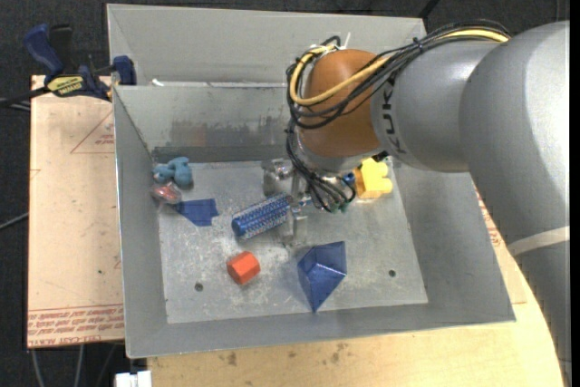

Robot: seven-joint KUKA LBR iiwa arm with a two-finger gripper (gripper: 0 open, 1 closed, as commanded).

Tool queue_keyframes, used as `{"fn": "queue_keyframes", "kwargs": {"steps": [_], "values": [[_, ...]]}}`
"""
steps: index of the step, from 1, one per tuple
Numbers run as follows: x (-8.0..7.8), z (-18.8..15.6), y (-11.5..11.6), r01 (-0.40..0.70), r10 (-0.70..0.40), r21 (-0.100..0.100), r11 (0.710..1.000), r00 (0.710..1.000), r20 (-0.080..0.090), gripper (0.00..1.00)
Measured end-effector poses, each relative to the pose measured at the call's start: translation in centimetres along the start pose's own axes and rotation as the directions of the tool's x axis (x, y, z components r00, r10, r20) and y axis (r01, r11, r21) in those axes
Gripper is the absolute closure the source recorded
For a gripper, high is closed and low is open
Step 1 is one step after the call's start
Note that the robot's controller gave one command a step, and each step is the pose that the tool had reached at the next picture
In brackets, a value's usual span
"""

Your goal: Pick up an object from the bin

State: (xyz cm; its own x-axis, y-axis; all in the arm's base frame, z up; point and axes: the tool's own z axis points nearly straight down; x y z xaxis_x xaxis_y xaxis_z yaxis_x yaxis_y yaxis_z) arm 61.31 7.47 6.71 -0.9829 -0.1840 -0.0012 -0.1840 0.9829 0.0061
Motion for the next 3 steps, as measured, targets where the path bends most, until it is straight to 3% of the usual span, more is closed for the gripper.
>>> {"fn": "queue_keyframes", "kwargs": {"steps": [1, 2, 3], "values": [[-0.1, 0.0, 0.0, -0.003, 0.003, -0.002, 1.000, 1.000, 0.001, 0.00], [-0.1, -0.1, 0.0, -0.002, 0.002, -0.002, 1.000, 1.000, 0.002, 1.00], [-0.3, -10.8, 0.1, -0.003, 0.003, 0.005, 1.000, 1.000, 0.008, 1.00]]}}
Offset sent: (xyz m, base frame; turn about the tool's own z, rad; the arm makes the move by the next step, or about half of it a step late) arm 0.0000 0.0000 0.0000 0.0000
